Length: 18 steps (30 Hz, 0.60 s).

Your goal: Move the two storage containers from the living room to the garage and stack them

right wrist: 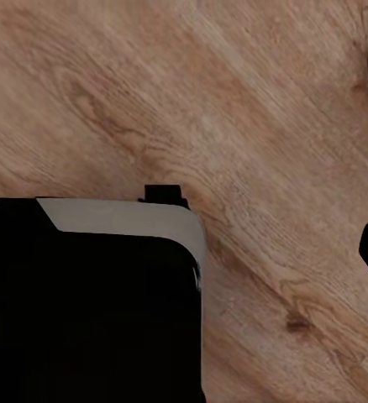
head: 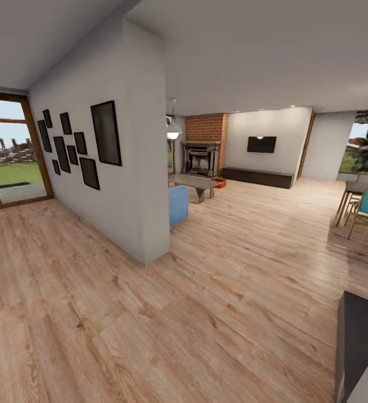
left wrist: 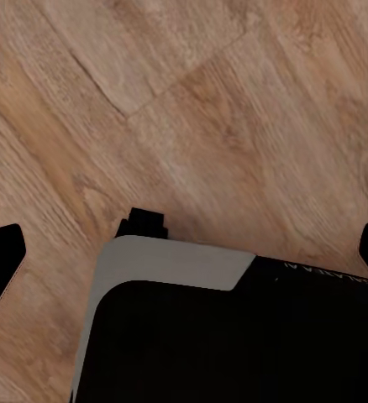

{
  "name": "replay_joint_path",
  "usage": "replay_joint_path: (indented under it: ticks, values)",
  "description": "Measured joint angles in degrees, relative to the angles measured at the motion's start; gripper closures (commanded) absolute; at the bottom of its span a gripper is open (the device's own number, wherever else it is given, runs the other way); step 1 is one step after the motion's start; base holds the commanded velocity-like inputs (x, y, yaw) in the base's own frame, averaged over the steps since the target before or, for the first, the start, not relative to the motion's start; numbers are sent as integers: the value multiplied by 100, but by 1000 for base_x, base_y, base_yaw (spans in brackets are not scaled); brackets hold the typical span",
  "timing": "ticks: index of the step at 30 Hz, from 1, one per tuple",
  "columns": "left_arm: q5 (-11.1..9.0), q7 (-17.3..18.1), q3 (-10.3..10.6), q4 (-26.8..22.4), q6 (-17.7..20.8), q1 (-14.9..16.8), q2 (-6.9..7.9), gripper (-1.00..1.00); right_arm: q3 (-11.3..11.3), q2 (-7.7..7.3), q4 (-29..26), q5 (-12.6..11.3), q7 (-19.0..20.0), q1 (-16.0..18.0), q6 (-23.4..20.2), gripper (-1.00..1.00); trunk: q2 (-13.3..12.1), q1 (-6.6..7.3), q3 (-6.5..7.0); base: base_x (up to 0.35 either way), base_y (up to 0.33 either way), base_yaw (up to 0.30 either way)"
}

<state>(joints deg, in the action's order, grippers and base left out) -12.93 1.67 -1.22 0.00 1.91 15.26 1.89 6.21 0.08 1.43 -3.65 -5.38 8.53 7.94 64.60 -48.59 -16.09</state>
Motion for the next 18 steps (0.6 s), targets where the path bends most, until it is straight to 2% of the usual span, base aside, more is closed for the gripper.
replay_joint_path:
  ticks: [14,18]
  values:
    - [0,0,0,-5,-7,0,-7,-100,-5,-27,0,-17,46,0,-12,-100,0,0,0,324,0,-294]
    - [-1,4,0,-7,-5,0,-6,-100,-1,-28,0,-15,47,1,-8,-100,0,0,0,324,0,-133]
